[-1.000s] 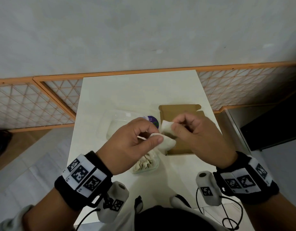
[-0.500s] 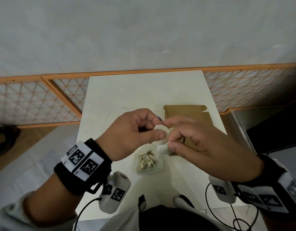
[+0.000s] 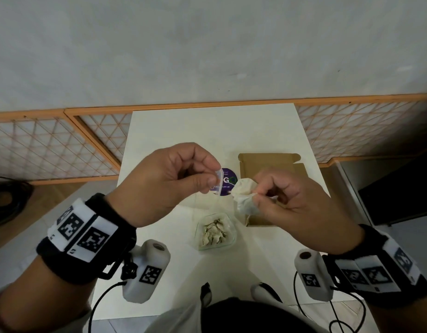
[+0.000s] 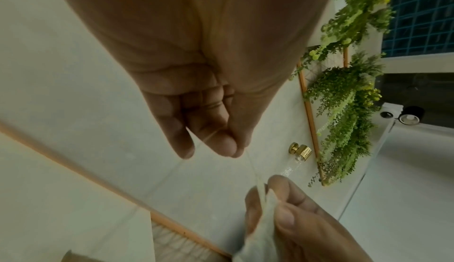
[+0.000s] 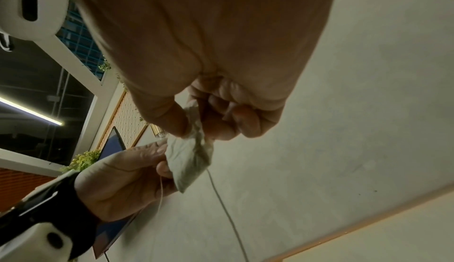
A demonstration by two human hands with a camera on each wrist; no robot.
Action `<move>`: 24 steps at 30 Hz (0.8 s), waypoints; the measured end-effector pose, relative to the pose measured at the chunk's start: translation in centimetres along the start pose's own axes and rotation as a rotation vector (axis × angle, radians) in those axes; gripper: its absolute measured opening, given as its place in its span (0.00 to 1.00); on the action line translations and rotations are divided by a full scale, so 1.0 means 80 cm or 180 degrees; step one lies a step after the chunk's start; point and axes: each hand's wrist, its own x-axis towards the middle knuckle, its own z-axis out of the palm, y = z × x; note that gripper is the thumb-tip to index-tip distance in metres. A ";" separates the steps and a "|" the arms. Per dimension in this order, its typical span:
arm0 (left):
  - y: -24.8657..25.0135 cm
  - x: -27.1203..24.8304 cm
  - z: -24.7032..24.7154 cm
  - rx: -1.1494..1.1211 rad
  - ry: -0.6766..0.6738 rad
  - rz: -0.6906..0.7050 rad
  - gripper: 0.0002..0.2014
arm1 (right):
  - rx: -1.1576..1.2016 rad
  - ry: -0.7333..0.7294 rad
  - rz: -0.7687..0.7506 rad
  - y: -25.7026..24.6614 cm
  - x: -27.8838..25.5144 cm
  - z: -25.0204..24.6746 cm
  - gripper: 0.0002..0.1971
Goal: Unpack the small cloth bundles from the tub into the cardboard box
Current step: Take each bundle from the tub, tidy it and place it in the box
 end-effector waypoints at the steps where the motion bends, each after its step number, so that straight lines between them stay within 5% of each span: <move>1: 0.003 0.002 -0.002 0.0061 0.0067 0.0074 0.10 | 0.0042 -0.0005 -0.0022 0.001 0.000 0.001 0.08; 6: 0.000 0.019 0.010 0.0337 0.0336 0.0316 0.05 | 0.0643 0.0113 -0.0152 0.003 0.001 0.013 0.09; 13: -0.031 0.020 0.029 0.1021 0.0856 -0.0043 0.10 | 0.1103 0.0509 -0.0220 0.010 0.004 0.023 0.06; 16: -0.027 0.009 0.032 0.0548 0.1225 -0.0050 0.07 | 0.1153 0.0576 -0.0154 0.014 0.003 0.022 0.08; 24: -0.008 0.003 0.054 -0.0354 0.0559 0.0127 0.08 | 0.0971 0.0512 -0.0085 0.017 0.009 0.024 0.08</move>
